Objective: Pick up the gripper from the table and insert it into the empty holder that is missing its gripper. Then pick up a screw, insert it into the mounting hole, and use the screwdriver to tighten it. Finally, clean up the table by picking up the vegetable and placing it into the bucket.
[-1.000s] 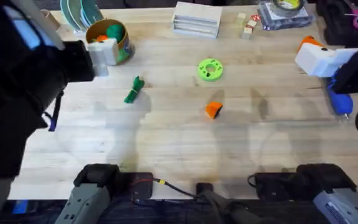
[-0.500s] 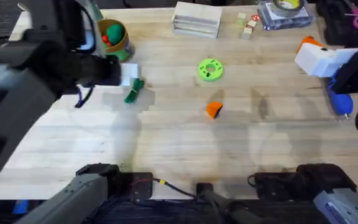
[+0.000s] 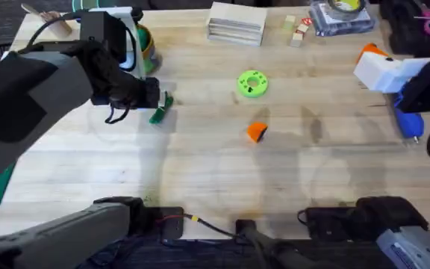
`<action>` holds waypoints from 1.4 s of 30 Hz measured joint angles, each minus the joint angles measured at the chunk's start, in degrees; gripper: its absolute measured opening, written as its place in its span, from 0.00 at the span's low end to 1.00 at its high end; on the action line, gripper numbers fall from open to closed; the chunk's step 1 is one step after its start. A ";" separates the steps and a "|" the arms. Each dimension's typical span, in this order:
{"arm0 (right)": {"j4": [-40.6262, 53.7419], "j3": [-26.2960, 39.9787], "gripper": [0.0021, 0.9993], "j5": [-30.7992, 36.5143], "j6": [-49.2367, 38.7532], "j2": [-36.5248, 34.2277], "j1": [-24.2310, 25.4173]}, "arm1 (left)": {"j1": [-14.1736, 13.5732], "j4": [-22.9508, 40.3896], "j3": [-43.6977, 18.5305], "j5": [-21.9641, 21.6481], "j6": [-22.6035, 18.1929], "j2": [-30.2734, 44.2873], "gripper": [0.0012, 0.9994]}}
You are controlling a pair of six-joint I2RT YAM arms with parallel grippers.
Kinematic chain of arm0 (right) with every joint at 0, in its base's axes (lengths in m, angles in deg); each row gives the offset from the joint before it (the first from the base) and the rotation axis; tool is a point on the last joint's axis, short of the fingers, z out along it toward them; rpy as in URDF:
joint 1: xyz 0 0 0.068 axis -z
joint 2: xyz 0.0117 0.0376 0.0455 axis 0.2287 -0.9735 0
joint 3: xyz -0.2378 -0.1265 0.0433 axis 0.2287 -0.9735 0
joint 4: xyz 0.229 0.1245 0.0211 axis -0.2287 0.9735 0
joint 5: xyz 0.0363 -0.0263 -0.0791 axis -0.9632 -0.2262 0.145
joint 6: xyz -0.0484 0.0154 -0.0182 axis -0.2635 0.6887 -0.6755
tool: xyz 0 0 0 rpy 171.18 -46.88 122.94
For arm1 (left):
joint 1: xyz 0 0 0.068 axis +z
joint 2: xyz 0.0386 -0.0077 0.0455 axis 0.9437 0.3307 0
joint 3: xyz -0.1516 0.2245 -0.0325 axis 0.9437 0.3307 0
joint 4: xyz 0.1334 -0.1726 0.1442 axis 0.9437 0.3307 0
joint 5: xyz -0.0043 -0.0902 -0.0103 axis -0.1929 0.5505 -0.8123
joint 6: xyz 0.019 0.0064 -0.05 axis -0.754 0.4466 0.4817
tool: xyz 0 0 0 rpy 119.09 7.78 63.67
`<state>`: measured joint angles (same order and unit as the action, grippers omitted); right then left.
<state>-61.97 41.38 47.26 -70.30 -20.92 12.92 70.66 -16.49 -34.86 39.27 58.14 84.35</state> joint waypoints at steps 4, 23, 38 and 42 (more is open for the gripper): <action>0.00 0.00 0.99 0.00 0.00 -0.01 0.00 | 0.00 0.02 0.01 1.34 -0.14 -2.66 0.54; 0.01 0.00 0.99 0.00 0.00 0.00 0.00 | 0.00 -6.41 -0.01 4.55 2.15 -40.23 0.93; 0.01 0.00 0.99 0.00 0.00 0.00 0.00 | 0.00 -4.10 -0.01 6.01 4.52 -47.49 0.99; 0.01 0.00 0.99 0.00 0.00 0.00 0.00 | 0.00 -1.96 -0.01 6.01 4.67 -47.49 0.99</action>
<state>-61.95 41.38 47.26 -70.30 -20.92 12.92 70.66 -18.45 -34.87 45.29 62.82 36.85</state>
